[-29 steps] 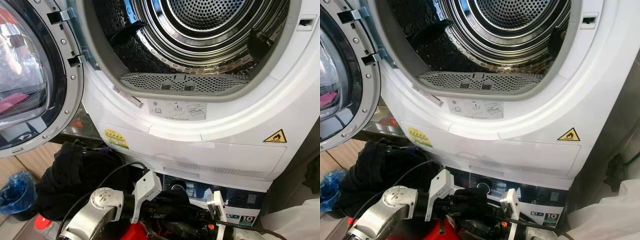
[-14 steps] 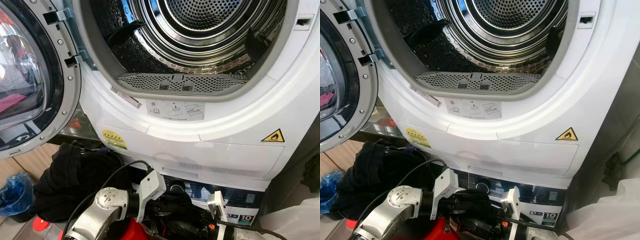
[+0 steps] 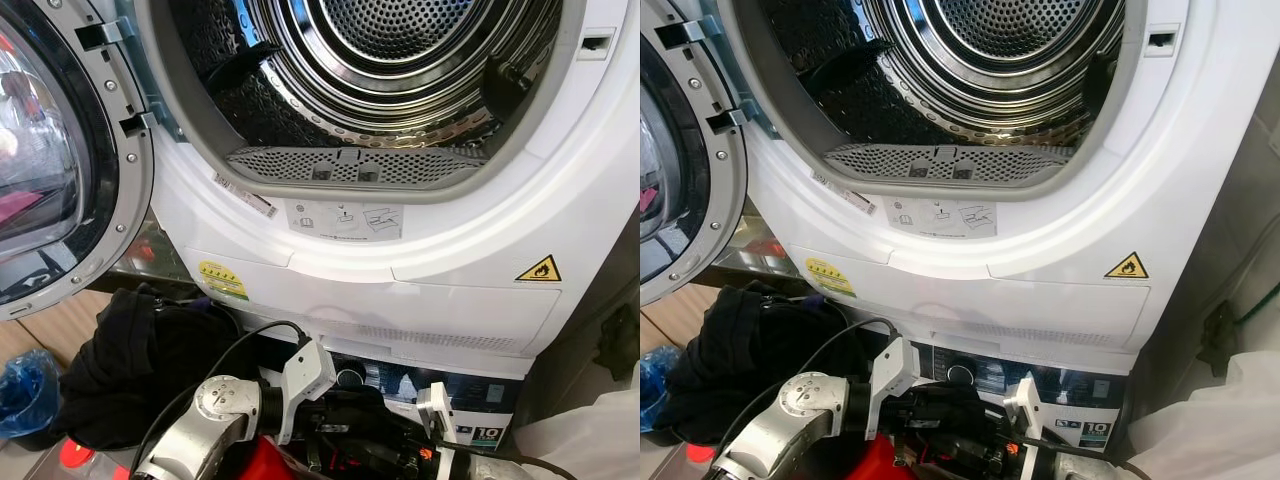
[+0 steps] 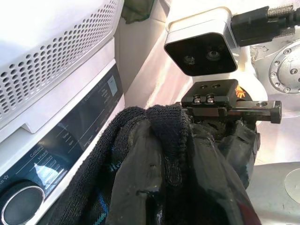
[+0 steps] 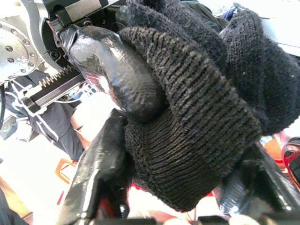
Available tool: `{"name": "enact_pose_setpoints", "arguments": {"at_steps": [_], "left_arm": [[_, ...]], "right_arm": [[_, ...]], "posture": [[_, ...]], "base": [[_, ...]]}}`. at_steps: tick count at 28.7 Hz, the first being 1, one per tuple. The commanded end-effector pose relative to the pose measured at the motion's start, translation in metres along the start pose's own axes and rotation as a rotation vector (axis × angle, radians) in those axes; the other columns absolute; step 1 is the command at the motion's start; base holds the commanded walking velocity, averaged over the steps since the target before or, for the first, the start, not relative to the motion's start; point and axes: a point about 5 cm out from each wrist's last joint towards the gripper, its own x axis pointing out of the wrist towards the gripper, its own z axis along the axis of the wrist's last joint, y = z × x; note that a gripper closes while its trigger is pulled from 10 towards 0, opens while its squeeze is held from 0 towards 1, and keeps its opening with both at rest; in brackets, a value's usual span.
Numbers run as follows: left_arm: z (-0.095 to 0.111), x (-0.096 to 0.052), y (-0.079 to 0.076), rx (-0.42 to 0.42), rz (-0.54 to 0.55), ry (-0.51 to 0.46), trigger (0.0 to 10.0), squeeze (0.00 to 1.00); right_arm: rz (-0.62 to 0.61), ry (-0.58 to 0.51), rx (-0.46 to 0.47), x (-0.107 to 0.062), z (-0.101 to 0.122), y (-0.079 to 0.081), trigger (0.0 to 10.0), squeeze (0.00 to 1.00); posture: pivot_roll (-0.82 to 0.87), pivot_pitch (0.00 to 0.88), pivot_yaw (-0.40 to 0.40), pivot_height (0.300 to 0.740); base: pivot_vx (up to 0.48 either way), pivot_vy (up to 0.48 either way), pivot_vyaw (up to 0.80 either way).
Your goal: Clothes washing
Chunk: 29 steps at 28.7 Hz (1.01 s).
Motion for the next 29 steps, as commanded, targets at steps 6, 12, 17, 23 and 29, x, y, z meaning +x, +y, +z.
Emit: {"name": "enact_pose_setpoints", "arguments": {"at_steps": [6, 12, 17, 23, 29], "left_arm": [[0.0137, 0.0036, 0.0081, 0.038, 0.074, -0.066, 10.0, 0.00], [0.0137, 0.0034, 0.0073, 0.033, 0.070, -0.069, 10.0, 0.00], [0.0143, 0.0032, 0.0080, 0.034, 0.075, -0.074, 10.0, 0.00], [0.0155, 0.0033, 0.0088, 0.033, 0.083, -0.080, 10.0, 0.00], [0.0157, 0.0026, 0.0087, 0.033, 0.086, -0.084, 10.0, 0.00]], "right_arm": [[0.163, 0.042, 0.017, 0.0255, -0.0099, 0.0172, 0.0, 0.00], [0.162, 0.040, 0.017, 0.0258, -0.0099, 0.0171, 0.0, 0.00], [0.163, 0.030, 0.018, 0.0262, -0.0085, 0.0168, 0.0, 0.00], [0.162, 0.027, 0.015, 0.0263, -0.0069, 0.0165, 0.0, 0.00], [0.161, 0.028, 0.014, 0.0264, -0.0072, 0.0164, 0.0, 0.00]], "posture": [[-0.09, 0.000, 0.148, 0.740], [-0.09, 0.000, 0.146, 0.740], [-0.09, 0.000, 0.145, 0.740], [-0.08, 0.000, 0.143, 0.740], [-0.08, 0.000, 0.143, 0.740]], "base": [[0.000, 0.000, 0.00], [0.000, 0.000, 0.00], [0.000, 0.000, 0.00], [0.000, 0.000, 0.00], [0.000, 0.000, 0.00]]}}
